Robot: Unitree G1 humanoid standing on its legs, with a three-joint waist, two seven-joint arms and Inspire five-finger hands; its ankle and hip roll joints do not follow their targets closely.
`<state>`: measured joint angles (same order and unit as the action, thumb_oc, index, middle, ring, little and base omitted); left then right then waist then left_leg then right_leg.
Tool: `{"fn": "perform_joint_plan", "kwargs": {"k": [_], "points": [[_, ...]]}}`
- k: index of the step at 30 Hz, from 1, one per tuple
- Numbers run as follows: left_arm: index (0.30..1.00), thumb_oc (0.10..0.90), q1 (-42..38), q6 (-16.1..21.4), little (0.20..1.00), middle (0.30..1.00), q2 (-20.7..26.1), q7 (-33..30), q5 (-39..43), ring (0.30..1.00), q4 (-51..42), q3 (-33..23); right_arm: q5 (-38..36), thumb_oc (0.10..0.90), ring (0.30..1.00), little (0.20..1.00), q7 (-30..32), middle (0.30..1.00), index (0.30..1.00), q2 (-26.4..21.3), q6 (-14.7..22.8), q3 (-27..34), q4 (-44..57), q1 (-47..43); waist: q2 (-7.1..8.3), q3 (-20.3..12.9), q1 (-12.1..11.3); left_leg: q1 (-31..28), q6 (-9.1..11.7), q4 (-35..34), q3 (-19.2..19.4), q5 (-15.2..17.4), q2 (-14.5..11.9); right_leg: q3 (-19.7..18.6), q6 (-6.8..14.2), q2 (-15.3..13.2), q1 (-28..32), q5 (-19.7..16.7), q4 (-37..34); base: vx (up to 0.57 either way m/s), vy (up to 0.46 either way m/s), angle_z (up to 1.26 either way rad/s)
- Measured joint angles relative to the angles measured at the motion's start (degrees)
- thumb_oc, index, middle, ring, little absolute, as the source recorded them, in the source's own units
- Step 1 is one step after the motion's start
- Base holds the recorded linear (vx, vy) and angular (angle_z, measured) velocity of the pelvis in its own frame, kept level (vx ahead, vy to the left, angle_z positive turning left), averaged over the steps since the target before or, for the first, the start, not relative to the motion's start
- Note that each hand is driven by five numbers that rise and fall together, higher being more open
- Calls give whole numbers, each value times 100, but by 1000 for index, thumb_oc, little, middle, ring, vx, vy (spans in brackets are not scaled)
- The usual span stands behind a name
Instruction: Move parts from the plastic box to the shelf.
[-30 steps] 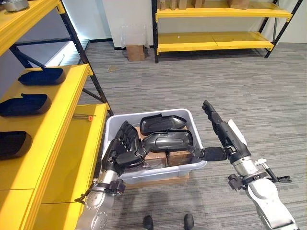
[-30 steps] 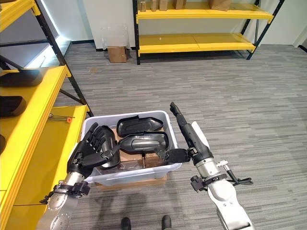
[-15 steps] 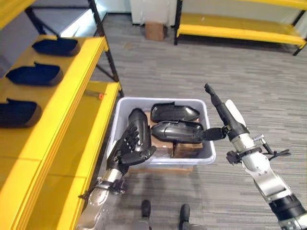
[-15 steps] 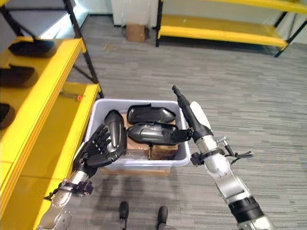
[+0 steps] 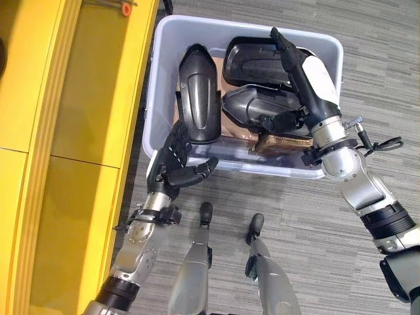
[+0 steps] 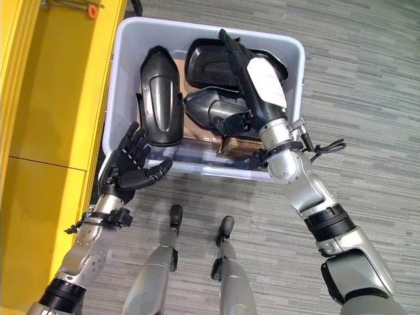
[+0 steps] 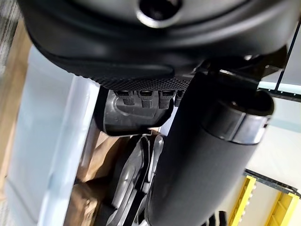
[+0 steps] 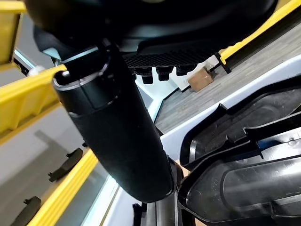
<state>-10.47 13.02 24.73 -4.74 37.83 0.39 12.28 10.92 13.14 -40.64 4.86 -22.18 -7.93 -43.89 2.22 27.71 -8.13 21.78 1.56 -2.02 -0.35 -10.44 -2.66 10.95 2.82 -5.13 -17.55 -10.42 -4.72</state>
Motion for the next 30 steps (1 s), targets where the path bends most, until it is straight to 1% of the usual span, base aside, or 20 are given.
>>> {"fn": "perform_joint_plan", "kwargs": {"k": [2, 4, 9, 10, 11, 14, 19, 21, 24, 27, 30], "points": [[1000, 900, -61, 9, 1000, 1000, -7, -41, 1, 1000, 0, -38, 99, 900, 1000, 1000, 14, 1000, 1000, -88, -19, -102, -266, -313, 21, 29, -1, 27, 1, 0, -12, 1, -1, 46, 0, 3, -7, 1, -8, -8, 18, 8], [1000, 900, -154, 25, 1000, 1000, -11, -99, 1, 1000, 0, -27, 252, 900, 1000, 1000, 29, 1000, 1000, -381, -103, -209, -490, -625, 40, 39, -25, 49, 3, -2, -37, 2, 7, 58, 4, -3, -19, 6, -9, -7, 18, 7], [1000, 900, -134, 71, 1000, 1000, -3, -111, 2, 1000, -2, -18, 478, 900, 1000, 1000, 125, 1000, 1000, -884, -117, -266, -615, -836, 71, 55, -14, 236, 6, 31, -106, -2, 23, 76, 1, -9, -173, -2, -8, 0, 2, 4], [1000, 900, -145, 72, 1000, 1000, -1, -108, 2, 1000, -3, -7, 601, 900, 1000, 1000, 124, 1000, 1000, -1222, -110, -444, -618, -840, 80, 60, -22, 312, 6, 52, -138, -2, 26, 106, 1, -8, -218, -2, -8, 7, -4, 5], [1000, 900, -147, 73, 1000, 1000, 26, -110, 3, 1000, -2, -8, 706, 900, 1000, 1000, 122, 1000, 1000, -1329, -122, -491, -632, -841, 104, 72, -18, 332, 6, 58, -142, -2, 26, 113, 1, -9, -239, -2, -8, 11, -5, 5], [1000, 900, -178, 74, 1000, 1000, 140, -112, 4, 1000, -2, 68, 799, 900, 1000, 1000, 120, 1000, 1000, -1437, -147, -649, -668, -866, 133, 87, 2, 343, 6, 58, -138, -2, 26, 111, 1, -9, -251, -1, -8, 0, 0, 0], [1000, 900, -236, 76, 1000, 1000, 131, -105, 5, 1000, -2, 116, 860, 900, 1000, 1000, 111, 1000, 1000, -1470, -119, -708, -857, -933, 142, 92, 1, 354, 6, 59, -142, -2, 24, 112, 1, -7, -259, -1, -8, 0, 0, 0], [1000, 900, -240, 79, 1000, 1000, 133, -105, 6, 1000, -3, 117, 862, 900, 1000, 1000, 100, 1000, 1000, -1631, -114, -895, -874, -1070, 144, 92, 6, 409, 7, 75, -147, -3, 24, 113, -2, -5, -308, -6, -8, 0, 0, 0], [1000, 900, -221, 79, 1000, 1000, 139, -106, 7, 1000, -3, 127, 860, 900, 1000, 1000, 99, 1000, 1000, -1644, -113, -928, -879, -1090, 188, 115, 7, 434, 10, 73, -149, -5, 18, 113, -4, 1, -331, -8, -8, 0, 0, 0], [1000, 900, -231, 79, 1000, 1000, 146, -101, 7, 1000, -3, 195, 864, 900, 1000, 1000, 54, 1000, 1000, -1704, -70, -1118, -1047, -1177, 258, 149, -2, 542, 11, 91, -168, -6, 21, 132, -5, 1, -425, -8, -8, 7, -7, 1], [1000, 900, -252, 104, 1000, 1000, 152, -94, 10, 1000, -32, 211, 879, 900, 1000, 1000, -60, 1000, 1000, -1732, -77, -1617, -1548, -1468, 277, 158, -16, 583, 11, 95, -213, -6, 25, 183, 1, -1, -441, -2, -8, 15, -22, 6]]}}
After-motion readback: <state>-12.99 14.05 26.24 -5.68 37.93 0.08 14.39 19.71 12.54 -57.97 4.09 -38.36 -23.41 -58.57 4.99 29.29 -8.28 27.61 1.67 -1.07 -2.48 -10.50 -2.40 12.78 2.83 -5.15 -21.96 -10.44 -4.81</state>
